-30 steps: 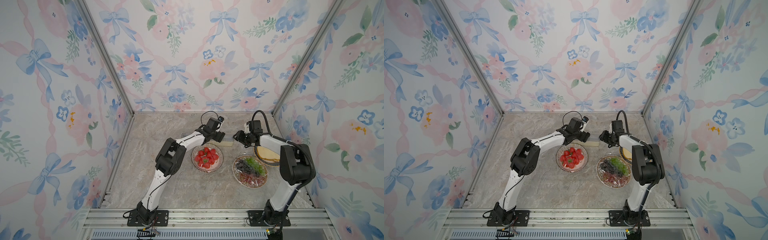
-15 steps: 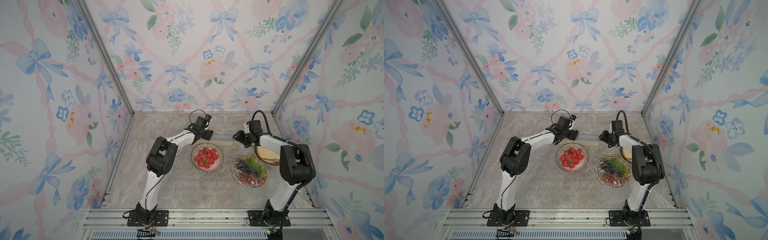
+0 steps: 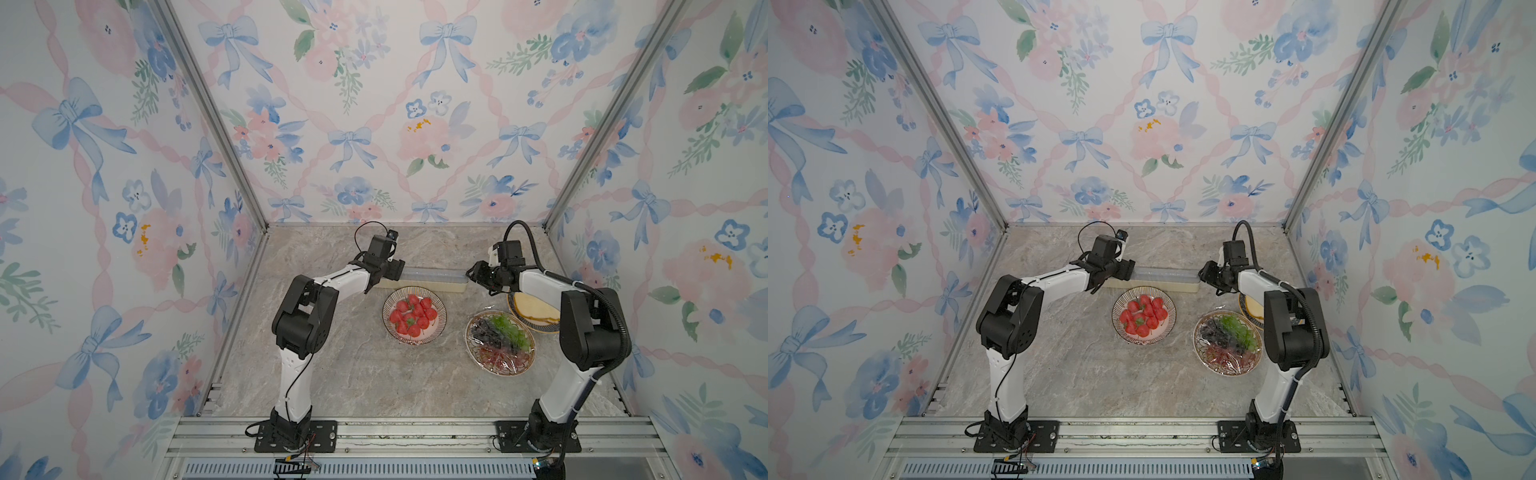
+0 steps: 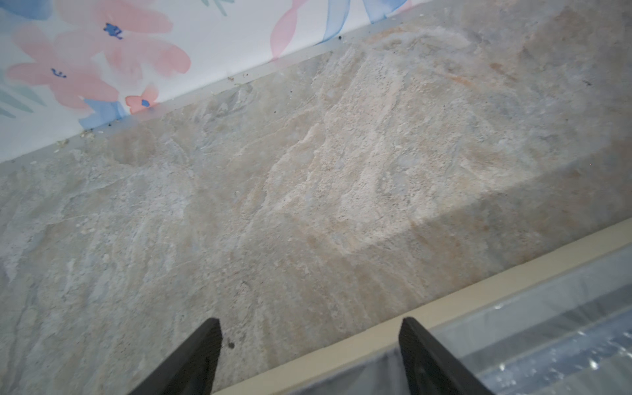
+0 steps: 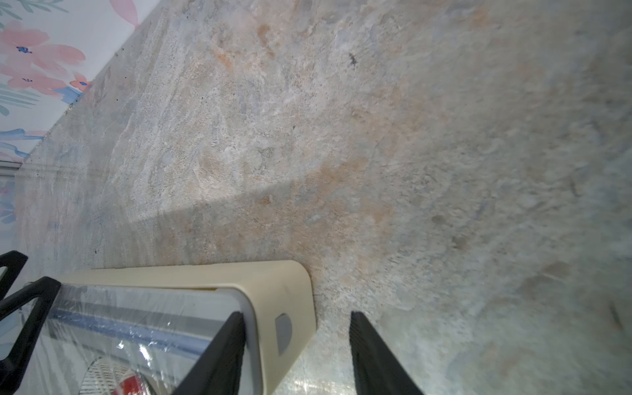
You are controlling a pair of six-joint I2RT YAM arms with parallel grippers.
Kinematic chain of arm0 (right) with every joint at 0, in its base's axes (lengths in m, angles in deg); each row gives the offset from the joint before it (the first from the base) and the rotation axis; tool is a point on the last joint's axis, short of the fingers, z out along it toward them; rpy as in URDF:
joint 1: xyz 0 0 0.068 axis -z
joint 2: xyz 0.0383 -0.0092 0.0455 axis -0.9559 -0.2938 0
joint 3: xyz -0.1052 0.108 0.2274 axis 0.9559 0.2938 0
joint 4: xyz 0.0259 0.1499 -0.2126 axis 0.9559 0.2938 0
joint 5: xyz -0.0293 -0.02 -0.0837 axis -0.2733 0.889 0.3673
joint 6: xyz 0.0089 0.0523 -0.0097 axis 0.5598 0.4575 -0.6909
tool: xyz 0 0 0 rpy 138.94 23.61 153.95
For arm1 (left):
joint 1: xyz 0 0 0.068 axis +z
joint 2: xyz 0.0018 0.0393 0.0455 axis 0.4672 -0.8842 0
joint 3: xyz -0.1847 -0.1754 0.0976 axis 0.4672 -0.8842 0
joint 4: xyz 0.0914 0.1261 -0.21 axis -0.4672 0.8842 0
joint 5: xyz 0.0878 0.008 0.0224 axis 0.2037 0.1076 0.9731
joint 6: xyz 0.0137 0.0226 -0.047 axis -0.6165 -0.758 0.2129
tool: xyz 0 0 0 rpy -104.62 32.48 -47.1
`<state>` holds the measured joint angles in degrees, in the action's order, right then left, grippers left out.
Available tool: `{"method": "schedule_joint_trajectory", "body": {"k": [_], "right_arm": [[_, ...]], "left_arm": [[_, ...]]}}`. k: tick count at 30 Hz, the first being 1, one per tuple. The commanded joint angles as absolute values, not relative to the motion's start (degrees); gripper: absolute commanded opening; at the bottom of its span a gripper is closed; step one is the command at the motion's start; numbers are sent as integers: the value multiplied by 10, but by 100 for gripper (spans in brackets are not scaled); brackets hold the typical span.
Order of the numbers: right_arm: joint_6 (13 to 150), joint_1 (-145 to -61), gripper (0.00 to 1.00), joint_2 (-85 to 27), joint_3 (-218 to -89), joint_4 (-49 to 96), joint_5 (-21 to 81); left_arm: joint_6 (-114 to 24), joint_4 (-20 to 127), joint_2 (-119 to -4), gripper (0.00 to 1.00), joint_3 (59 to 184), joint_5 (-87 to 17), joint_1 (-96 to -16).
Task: Wrap the plate with plastic wrap
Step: Tear off the plastic wrap from the plastic wrap cutting box.
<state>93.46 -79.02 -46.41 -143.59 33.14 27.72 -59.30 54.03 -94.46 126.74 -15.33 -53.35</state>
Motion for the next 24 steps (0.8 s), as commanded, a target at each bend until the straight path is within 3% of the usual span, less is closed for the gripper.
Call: {"method": "schedule_joint_trajectory", "body": {"k": [1, 19, 24], "right_arm": [[924, -788, 50, -473, -1414, 406, 334], [926, -788, 51, -463, -1428, 389, 317], [904, -789, 59, -425, -1480, 408, 334]], "left_arm": [[-601, 541, -925, 84, 1237, -127, -512], [-582, 508, -873, 85, 1178, -159, -439], [-544, 484, -822, 87, 1167, -224, -423]]}}
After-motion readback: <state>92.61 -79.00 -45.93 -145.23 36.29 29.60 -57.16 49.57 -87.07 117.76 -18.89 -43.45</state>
